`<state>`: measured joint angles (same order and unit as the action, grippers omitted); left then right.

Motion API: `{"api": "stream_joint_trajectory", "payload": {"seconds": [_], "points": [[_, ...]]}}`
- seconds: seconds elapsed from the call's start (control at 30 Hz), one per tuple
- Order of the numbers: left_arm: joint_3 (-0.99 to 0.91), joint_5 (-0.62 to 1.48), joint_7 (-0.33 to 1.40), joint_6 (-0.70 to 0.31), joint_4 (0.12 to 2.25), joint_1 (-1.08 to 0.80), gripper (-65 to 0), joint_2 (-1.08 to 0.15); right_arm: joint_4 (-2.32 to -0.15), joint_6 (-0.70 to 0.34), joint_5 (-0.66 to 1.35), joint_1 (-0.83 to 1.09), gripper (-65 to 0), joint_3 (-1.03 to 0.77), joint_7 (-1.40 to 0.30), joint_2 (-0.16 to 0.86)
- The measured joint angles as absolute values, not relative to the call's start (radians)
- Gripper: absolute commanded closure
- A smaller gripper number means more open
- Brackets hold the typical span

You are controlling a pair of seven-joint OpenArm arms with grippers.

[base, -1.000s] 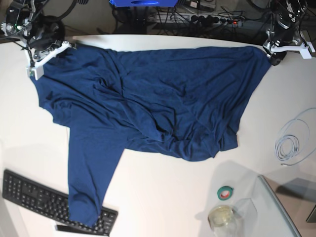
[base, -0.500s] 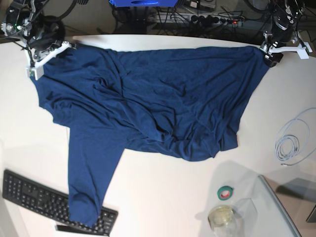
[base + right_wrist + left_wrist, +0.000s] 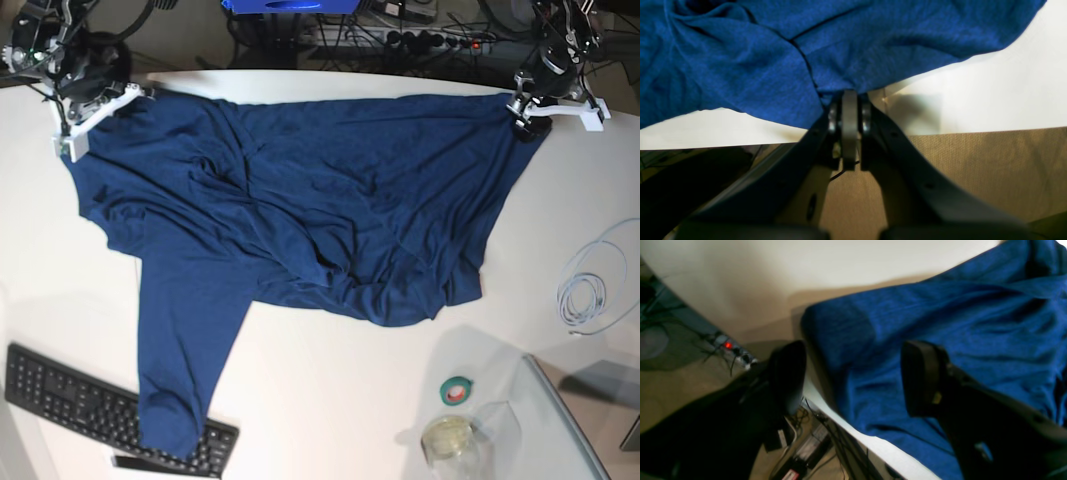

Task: Layout the t-shirt on the table in an organized manner, then fold the t-shirt properly
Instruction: 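Hold the shirt edges with both grippers and adjust the left grip, then lift the shirt with both grippers and swing it over the table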

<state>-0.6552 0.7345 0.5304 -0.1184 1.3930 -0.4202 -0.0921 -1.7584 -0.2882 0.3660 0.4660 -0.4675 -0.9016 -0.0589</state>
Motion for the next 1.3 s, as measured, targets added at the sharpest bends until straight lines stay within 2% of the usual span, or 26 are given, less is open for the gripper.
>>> {"api": "stream_joint_trajectory", "payload": {"seconds": [0.2,0.23,0.27,0.3,0.4,0.53,0.63,0.73,0.87,1.0,1.07,1.17,1.3], "points": [[-0.657,0.736,0.511,-0.131,1.35,-0.387,-42.3,-0.097,-1.758,-0.288,0.366,0.466,0.0,-0.471,-0.902,-0.058],[-0.658,0.738,0.506,-0.131,1.341,-0.378,-40.5,-0.098,-1.758,-0.288,0.366,0.466,0.0,-0.469,-0.902,-0.058],[-0.659,0.738,0.504,-0.131,1.33,-0.367,-36.9,-0.099,-1.758,-0.288,0.366,0.466,0.0,-0.469,-0.902,-0.058],[-0.658,0.738,0.5,-0.131,1.315,-0.358,-29.9,-0.102,-1.758,-0.288,0.366,0.463,0.0,-0.469,-0.902,-0.058],[-0.658,0.736,0.511,-0.128,1.293,-0.332,0.0,-0.102,-1.758,-0.288,0.366,0.455,0.0,-0.469,-0.901,-0.058],[-0.653,0.731,0.555,-0.114,1.319,-0.333,0.0,-0.105,-1.768,-0.288,0.365,0.453,0.0,-0.468,-0.907,-0.058],[-0.661,0.729,0.675,-0.112,1.433,-0.344,0.0,-0.12,-1.821,-0.288,0.369,0.452,0.0,-0.471,-0.925,-0.058],[-0.689,0.736,0.704,-0.117,1.588,-0.349,0.0,-0.131,-1.884,-0.288,0.371,0.42,0.0,-0.474,-1.031,-0.039],[-0.671,0.731,0.714,-0.108,1.749,-0.323,0.0,-0.134,-1.897,-0.287,0.365,0.255,0.0,-0.478,-1.174,0.025],[-0.622,0.735,0.72,-0.113,1.782,-0.211,0.0,-0.137,-1.898,-0.288,0.366,0.055,0.0,-0.476,-1.31,0.091],[-0.601,0.739,0.762,-0.077,1.784,-0.15,0.0,-0.152,-1.89,-0.287,0.375,-0.044,0.0,-0.476,-1.374,0.12],[-0.585,0.719,0.839,0.015,1.768,-0.047,0.0,-0.156,-1.772,-0.288,0.371,-0.188,0.0,-0.473,-1.384,0.176],[-0.539,0.735,0.849,0.011,1.669,0.116,0.0,-0.156,-1.507,-0.29,0.363,-0.354,0.0,-0.467,-1.362,0.247]]}}
